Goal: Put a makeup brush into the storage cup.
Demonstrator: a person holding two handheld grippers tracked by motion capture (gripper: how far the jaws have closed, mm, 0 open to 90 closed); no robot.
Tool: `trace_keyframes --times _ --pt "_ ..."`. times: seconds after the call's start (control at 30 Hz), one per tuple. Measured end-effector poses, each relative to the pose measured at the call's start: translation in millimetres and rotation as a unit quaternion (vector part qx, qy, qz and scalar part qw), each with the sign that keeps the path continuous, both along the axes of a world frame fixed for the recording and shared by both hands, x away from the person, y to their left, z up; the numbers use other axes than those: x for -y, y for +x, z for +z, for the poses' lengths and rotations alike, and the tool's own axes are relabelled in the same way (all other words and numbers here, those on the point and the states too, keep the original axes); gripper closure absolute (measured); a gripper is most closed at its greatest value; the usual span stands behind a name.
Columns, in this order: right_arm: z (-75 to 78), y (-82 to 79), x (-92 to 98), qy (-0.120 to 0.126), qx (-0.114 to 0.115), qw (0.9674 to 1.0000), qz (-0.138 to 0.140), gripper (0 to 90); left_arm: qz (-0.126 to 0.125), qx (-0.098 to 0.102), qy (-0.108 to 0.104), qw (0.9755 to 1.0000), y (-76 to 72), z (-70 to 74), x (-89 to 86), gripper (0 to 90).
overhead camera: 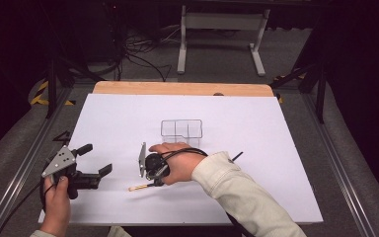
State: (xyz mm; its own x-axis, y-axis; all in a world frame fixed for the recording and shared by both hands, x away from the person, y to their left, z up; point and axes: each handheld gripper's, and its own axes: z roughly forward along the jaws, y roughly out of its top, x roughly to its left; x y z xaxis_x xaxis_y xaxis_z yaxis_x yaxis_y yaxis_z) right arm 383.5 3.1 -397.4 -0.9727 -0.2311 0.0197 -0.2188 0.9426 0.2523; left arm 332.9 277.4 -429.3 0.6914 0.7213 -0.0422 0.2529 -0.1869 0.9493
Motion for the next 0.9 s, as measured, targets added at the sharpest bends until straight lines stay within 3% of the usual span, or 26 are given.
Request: trace_keyframes --times 0.23,0.57,0.77,0.8,0.9 --pt "12.7 -2.5 4.8 0.017 0.000 0.9998 -0.007 83.9 0.002 0.000 -0.002 1.0000 0.1 0.0 0.3 0.4" --pt "27.7 -5.0 19.0 0.068 -0.005 0.9972 -0.029 83.9 0.002 0.000 0.000 1.0000 0.2 0.2 -0.6 0.4" --pt "34.7 -1.8 32.4 0.125 -0.009 0.9913 -0.041 83.9 0.005 -0.001 -0.001 1.0000 0.1 0.4 -0.1 0.4" --pt "34.7 -1.8 32.4 0.125 -0.009 0.9913 -0.041 83.9 0.005 -0.001 -0.001 1.0000 0.1 0.4 -0.1 0.4" --pt "38.7 -2.1 38.4 0.151 -0.008 0.9871 -0.052 83.9 0.004 0.000 0.000 1.0000 0.3 0.1 0.8 0.4"
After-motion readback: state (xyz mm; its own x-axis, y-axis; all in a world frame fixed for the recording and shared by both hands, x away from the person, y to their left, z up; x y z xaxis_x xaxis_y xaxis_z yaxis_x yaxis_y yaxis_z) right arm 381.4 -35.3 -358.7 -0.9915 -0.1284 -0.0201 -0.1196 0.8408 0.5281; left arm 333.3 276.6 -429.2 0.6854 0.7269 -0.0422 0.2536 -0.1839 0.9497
